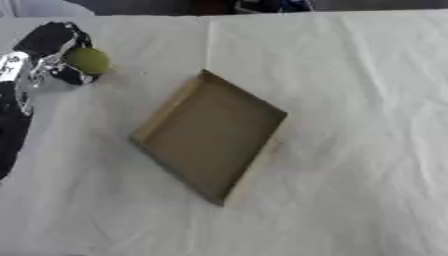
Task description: Pick up objects on the table and place them in the box.
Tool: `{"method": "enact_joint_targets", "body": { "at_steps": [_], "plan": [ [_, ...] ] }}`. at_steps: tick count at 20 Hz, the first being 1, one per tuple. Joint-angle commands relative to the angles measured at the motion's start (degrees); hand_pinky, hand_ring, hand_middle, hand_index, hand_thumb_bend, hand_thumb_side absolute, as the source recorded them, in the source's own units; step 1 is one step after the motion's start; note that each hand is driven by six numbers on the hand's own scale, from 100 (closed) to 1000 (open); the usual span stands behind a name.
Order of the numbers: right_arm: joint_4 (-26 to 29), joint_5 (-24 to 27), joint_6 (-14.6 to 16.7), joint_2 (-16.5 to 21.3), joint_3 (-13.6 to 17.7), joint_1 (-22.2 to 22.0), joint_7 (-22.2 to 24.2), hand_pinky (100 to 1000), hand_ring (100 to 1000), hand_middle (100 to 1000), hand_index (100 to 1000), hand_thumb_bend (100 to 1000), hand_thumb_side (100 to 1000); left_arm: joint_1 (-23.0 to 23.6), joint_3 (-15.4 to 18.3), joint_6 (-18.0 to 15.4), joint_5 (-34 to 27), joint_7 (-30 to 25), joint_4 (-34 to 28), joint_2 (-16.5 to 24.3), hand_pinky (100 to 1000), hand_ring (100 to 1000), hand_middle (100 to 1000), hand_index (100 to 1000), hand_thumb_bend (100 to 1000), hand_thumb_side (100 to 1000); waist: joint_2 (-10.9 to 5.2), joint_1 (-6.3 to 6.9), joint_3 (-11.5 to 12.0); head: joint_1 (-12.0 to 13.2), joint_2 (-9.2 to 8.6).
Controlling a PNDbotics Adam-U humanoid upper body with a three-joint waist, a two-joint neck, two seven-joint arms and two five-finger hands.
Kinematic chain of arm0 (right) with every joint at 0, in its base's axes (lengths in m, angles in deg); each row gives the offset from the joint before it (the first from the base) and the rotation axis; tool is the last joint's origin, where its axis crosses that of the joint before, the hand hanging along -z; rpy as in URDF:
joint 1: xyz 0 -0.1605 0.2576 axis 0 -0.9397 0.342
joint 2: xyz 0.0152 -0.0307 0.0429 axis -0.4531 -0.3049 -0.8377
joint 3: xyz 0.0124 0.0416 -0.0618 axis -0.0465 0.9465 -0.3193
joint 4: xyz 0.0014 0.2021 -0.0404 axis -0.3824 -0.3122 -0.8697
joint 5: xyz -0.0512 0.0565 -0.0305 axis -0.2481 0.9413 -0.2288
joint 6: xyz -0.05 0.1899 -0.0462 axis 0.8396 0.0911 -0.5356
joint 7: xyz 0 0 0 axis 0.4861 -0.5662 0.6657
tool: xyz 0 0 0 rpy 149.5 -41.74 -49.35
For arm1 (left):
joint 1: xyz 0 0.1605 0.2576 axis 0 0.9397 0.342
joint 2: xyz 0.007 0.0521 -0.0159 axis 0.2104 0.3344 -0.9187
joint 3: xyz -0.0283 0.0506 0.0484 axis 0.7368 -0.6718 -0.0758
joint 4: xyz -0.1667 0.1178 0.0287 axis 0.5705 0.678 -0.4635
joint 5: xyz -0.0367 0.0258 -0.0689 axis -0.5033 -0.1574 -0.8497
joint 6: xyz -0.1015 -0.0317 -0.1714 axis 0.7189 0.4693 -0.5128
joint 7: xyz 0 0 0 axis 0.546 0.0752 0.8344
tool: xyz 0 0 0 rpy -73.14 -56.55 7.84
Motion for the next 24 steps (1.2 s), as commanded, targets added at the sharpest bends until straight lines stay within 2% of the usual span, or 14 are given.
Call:
{"method": "enact_joint_targets", "body": {
  "at_steps": [1,6,10,16,20,24],
  "plan": [
    [0.8,0.3,0.0,1.1,0.6,0.4,-0.2,766,660,672,778,100,304,-0.8,-0.3,-1.4,-0.9,0.8,-3.7,1.1,187,364,366,536,546,100,-1.55,-0.18,0.1,-0.2,0.5],
    [1.0,0.2,-0.1,1.1,0.6,0.2,-0.4,765,658,670,778,100,300,-0.5,-1.7,-3.9,-4.2,-1.3,-10.1,1.0,158,335,349,518,540,100,-1.86,-0.25,0.2,-0.8,0.76],
    [1.0,0.2,0.0,1.1,0.6,0.2,-0.5,765,657,669,778,100,303,0.1,-4.0,-7.4,-9.1,-2.1,-15.3,0.9,151,327,346,514,512,100,-2.08,-0.35,0.2,-1.2,0.89],
    [1.0,-0.1,0.1,1.4,0.6,0.2,-0.8,764,657,668,779,100,294,1.4,-9.7,-14.8,-21.6,-5.0,-22.6,0.5,158,326,353,519,453,100,-2.34,-0.49,0.3,-2.7,1.16],
    [1.1,-0.3,0.1,1.4,0.6,0.3,-1.0,764,657,668,778,100,290,1.4,-13.0,-17.1,-27.0,-6.6,-25.9,-0.5,166,331,356,525,434,100,-2.52,-0.46,0.3,-3.3,1.24],
    [1.2,-0.5,0.0,1.5,0.6,0.4,-1.1,763,657,668,778,100,287,1.8,-14.8,-18.5,-29.2,-8.8,-26.8,-2.9,167,328,359,529,385,100,-2.67,-0.41,0.5,-3.4,1.47]
  ]
}}
